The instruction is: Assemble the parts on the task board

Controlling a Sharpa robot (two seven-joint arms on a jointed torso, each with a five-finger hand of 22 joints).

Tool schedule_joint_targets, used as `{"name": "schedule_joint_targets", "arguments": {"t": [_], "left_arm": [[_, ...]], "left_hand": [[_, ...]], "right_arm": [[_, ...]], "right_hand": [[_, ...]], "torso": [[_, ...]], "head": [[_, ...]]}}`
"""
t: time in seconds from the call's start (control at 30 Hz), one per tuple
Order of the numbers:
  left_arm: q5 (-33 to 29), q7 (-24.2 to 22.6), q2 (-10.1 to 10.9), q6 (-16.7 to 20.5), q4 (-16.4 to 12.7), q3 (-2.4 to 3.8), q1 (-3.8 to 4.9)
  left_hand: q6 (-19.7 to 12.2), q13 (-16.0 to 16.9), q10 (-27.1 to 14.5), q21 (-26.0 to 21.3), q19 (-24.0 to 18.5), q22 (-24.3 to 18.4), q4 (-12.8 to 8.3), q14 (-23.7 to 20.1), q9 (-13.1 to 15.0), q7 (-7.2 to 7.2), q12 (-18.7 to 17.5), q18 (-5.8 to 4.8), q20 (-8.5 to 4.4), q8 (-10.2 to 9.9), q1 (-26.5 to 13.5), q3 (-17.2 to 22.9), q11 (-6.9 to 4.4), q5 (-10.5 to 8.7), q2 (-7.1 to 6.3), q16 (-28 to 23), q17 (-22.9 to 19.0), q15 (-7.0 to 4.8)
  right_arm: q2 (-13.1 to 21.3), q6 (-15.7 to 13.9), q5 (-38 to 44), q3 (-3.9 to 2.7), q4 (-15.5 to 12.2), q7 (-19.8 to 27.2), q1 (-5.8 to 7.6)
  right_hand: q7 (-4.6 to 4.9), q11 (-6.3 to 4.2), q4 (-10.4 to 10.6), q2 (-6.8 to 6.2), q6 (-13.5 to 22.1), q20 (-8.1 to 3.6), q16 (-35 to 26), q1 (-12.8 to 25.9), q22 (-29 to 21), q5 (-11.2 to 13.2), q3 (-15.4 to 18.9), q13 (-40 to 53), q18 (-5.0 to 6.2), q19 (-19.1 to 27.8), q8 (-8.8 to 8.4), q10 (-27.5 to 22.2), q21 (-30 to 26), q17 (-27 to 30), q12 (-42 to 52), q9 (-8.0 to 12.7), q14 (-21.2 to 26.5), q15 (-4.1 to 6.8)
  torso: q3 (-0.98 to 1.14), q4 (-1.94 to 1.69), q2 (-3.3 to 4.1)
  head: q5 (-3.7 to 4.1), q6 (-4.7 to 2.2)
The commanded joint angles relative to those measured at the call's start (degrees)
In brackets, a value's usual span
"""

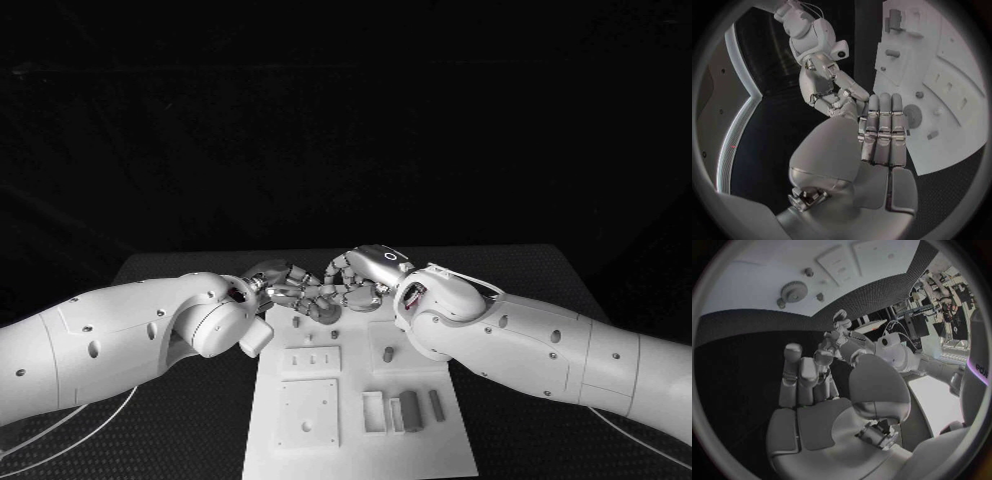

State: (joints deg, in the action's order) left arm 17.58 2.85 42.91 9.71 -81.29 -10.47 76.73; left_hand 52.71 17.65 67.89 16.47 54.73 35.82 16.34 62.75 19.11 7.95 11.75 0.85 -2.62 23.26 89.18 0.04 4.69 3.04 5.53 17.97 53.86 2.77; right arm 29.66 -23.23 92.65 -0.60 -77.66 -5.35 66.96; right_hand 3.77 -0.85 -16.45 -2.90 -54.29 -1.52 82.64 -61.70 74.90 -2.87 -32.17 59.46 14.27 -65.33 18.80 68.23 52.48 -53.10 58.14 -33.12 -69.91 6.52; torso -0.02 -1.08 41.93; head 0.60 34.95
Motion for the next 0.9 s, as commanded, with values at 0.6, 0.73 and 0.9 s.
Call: {"name": "schedule_joint_targets", "arguments": {"t": [0.6,0.73,0.9], "left_arm": [[-1.45,-1.3,0.15,-0.04,-0.08,0.14,0.14],[-1.93,-1.29,0.16,-0.29,-0.08,0.14,0.14],[-2.13,-1.31,0.14,-0.79,-0.13,0.14,0.14]], "left_hand": [[2.19,1.25,1.55,0.29,0.45,0.77,0.31,0.97,1.3,-0.71,0.91,-0.19,-0.74,0.95,1.17,2.48,-0.64,-0.21,0.77,1.62,0.86,-0.62],[2.29,1.55,1.62,0.29,0.47,0.96,0.35,0.94,1.59,-0.76,0.93,-0.29,-0.84,0.95,-0.35,2.62,-0.69,-0.22,0.56,1.85,1.0,-0.68],[2.28,1.96,1.59,0.32,0.49,1.28,0.39,0.84,1.98,-0.73,0.88,-0.41,-0.94,0.85,-3.95,1.71,-0.68,-0.24,-0.33,2.08,1.11,-0.7]], "right_arm": [[0.28,0.82,0.39,0.09,0.08,-0.53,-0.21],[0.23,0.78,0.39,0.09,0.15,-0.57,-0.25],[0.15,0.66,0.39,0.09,0.15,-0.6,-0.33]], "right_hand": [[1.66,-0.15,0.05,-0.09,-2.19,-0.23,-0.25,0.41,0.65,-0.02,0.13,-0.09,0.73,-0.02,0.09,0.31,0.24,0.1,0.17,0.06,-0.03,0.41],[1.66,-0.15,0.05,-0.09,-2.2,-0.23,-0.26,0.41,0.65,-0.02,0.12,-0.09,0.73,-0.03,0.08,0.32,0.24,0.11,0.17,0.05,-0.04,0.42],[1.65,-0.15,0.05,-0.08,-2.21,-0.23,-0.27,0.42,0.64,-0.02,0.12,-0.1,0.73,-0.04,0.08,0.32,0.23,0.11,0.16,0.05,-0.05,0.42]], "torso": [[0.01,0.03,0.02],[0.02,0.0,0.02],[0.01,0.0,0.02]], "head": [[-0.04,-0.08],[0.02,-0.08],[0.07,-0.05]]}}
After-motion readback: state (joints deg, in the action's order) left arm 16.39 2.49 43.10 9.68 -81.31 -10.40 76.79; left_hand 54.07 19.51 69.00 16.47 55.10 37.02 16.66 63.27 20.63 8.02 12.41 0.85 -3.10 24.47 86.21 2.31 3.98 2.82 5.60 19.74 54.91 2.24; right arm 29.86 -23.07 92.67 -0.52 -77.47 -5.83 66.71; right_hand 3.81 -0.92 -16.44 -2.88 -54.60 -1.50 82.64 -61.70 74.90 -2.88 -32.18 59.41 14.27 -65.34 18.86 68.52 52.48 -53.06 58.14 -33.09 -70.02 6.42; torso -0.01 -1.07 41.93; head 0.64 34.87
